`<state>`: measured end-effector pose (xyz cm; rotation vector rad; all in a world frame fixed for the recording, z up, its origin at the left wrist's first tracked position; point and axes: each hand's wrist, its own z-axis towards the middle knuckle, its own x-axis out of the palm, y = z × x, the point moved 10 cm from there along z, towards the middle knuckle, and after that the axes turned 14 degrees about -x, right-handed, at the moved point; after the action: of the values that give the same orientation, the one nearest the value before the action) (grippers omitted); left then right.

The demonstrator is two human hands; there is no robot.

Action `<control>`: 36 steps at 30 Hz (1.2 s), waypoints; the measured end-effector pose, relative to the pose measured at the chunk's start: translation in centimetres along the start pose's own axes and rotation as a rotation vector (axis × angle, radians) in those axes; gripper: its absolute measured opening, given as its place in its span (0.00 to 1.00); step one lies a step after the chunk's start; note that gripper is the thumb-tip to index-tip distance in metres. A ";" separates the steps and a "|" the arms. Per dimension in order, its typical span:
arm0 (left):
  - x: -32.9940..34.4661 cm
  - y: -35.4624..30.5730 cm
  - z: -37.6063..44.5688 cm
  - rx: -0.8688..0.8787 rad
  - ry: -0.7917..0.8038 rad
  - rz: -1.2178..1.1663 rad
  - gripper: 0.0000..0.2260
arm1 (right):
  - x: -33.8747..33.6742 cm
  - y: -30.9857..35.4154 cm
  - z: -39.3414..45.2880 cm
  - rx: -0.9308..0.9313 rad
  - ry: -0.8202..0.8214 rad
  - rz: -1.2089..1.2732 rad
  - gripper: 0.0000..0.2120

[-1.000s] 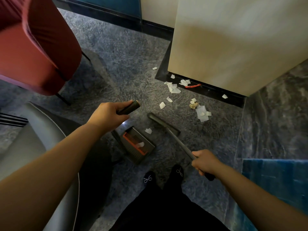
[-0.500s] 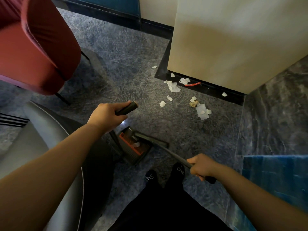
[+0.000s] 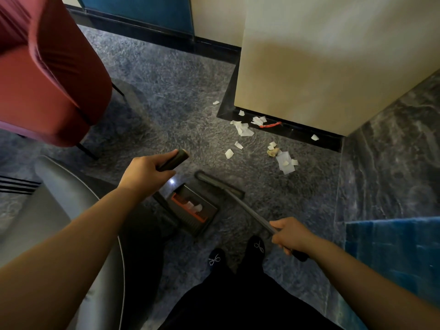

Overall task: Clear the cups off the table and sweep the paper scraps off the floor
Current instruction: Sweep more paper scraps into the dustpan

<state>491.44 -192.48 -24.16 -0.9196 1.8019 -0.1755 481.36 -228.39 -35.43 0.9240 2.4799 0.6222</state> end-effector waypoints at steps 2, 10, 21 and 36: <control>-0.4 -0.3 0.2 0.013 -0.020 -0.027 0.24 | -0.8 -0.1 0.1 0.004 -0.044 0.009 0.28; -0.9 -5.1 3.3 0.068 -0.080 -0.108 0.24 | -5.8 1.1 1.7 -0.038 -0.217 0.098 0.28; 1.5 -14.2 14.1 0.059 -0.059 -0.024 0.24 | -19.1 4.5 8.7 -0.040 -0.256 0.087 0.29; -0.1 -15.7 21.6 0.047 -0.056 -0.018 0.24 | -19.1 7.3 14.3 0.049 -0.041 0.051 0.28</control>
<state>517.71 -196.95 -25.34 -0.8994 1.7313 -0.2006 505.67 -232.80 -38.78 1.0113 2.4521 0.5558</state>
